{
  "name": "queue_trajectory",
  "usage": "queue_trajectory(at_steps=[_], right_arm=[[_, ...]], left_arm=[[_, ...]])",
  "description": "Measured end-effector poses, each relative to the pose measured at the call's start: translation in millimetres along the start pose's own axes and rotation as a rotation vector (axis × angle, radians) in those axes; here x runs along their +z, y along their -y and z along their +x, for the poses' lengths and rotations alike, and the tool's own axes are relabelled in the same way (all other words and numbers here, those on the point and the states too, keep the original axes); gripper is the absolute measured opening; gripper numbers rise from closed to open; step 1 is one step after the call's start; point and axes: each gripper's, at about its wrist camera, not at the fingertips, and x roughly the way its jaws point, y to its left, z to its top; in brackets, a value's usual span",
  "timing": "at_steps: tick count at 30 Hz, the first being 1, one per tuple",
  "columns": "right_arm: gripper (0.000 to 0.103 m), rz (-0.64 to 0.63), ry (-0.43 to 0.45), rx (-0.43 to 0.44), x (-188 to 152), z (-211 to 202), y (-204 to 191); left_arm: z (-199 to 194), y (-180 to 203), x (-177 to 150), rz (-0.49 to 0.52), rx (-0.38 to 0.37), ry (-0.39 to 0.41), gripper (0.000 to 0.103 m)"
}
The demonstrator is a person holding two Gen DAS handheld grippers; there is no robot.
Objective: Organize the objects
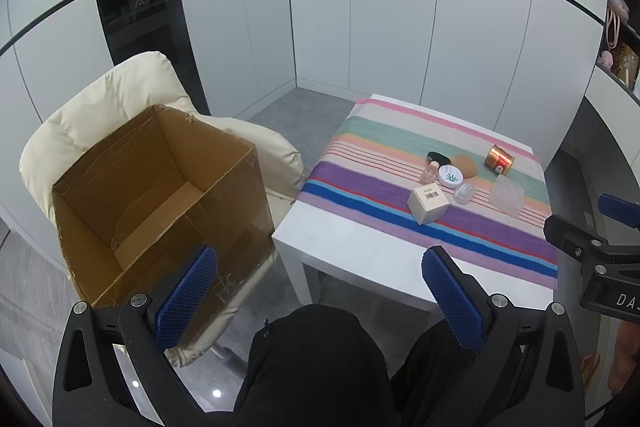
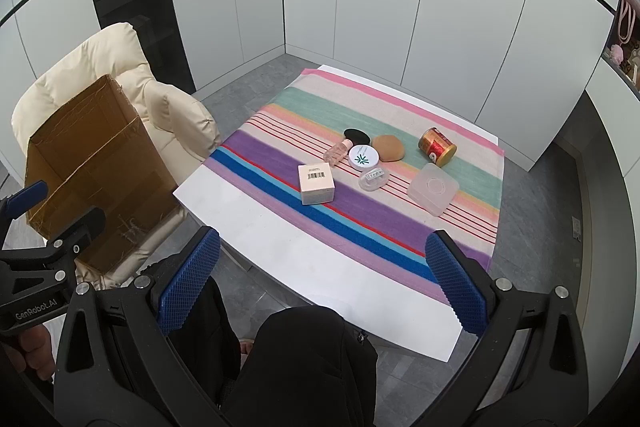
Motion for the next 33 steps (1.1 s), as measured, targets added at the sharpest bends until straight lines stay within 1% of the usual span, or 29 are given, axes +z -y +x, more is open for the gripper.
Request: queue_trajectory(at_steps=[33], right_arm=[[0.103, 0.0, -0.001, -0.001, -1.1, 1.1, -2.2]], left_arm=[[0.4, 2.3, -2.0, -0.004, -0.006, -0.013, 0.103]])
